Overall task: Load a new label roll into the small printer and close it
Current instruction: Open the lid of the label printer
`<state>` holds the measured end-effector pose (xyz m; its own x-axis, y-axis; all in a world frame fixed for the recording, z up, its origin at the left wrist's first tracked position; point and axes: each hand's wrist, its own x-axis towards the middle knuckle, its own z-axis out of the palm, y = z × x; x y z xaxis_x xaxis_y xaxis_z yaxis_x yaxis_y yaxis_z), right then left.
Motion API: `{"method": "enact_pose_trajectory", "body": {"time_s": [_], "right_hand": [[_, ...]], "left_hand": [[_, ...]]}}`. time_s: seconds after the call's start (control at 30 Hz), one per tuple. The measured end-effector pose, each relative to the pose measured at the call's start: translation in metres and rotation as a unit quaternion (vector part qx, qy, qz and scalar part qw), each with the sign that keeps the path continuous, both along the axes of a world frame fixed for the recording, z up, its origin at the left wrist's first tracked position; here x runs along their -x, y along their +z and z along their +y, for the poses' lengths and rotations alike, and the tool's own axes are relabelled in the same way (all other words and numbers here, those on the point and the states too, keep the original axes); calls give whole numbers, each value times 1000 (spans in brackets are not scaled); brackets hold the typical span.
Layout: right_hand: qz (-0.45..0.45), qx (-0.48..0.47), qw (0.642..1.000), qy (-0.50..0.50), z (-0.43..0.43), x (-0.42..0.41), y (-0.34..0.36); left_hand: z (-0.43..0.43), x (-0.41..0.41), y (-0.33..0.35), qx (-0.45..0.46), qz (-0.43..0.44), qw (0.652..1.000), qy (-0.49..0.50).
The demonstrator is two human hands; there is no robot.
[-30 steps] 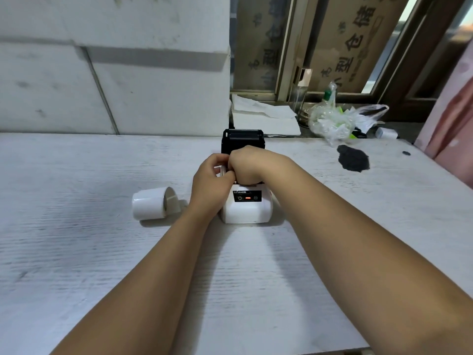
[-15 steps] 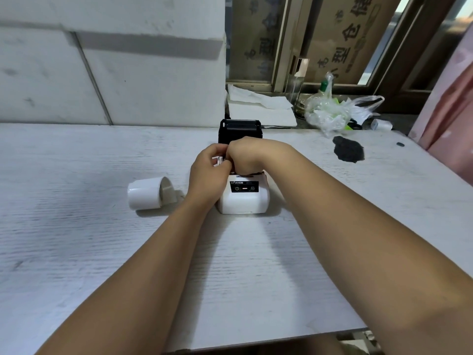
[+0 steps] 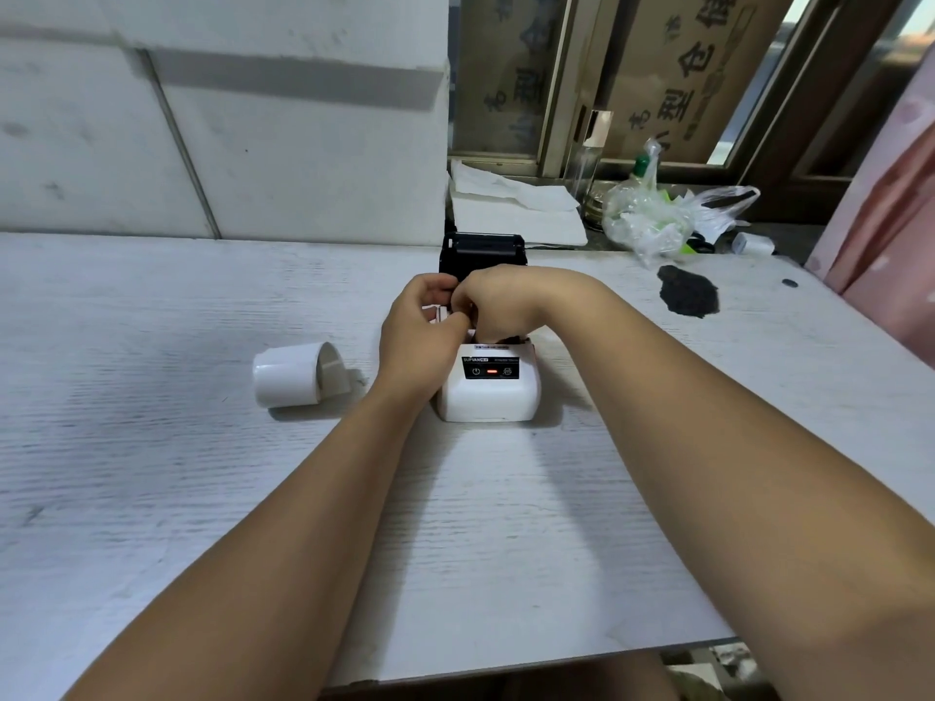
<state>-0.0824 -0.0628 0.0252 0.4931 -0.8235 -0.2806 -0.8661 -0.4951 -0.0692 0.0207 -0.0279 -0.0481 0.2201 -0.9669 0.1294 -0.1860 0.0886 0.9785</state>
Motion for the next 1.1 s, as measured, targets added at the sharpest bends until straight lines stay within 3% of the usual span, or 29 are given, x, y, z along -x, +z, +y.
{"method": "enact_pose_trajectory", "body": {"time_s": [0.27, 0.5, 0.57, 0.7, 0.93, 1.03, 1.1], "right_hand": [[-89, 57, 992, -62, 0, 9, -11], [-248, 159, 943, -156, 15, 9, -18], [-297, 180, 925, -153, 17, 4, -14], [-381, 124, 911, -97, 19, -6, 1], [-272, 116, 955, 26, 14, -57, 20], [-173, 95, 979, 58, 8, -80, 15], [-90, 93, 989, 69, 2, -92, 8]], "left_hand": [[2, 1, 2, 0, -1, 1000, 2], [1, 2, 0, 12, -7, 1000, 1], [1, 2, -1, 8, -8, 1000, -3], [3, 2, 1, 12, -19, 1000, -12], [3, -2, -3, -12, -72, 997, 6], [-9, -2, 6, -114, -105, 987, -35], [-13, -12, 17, -285, -275, 913, -102]]}}
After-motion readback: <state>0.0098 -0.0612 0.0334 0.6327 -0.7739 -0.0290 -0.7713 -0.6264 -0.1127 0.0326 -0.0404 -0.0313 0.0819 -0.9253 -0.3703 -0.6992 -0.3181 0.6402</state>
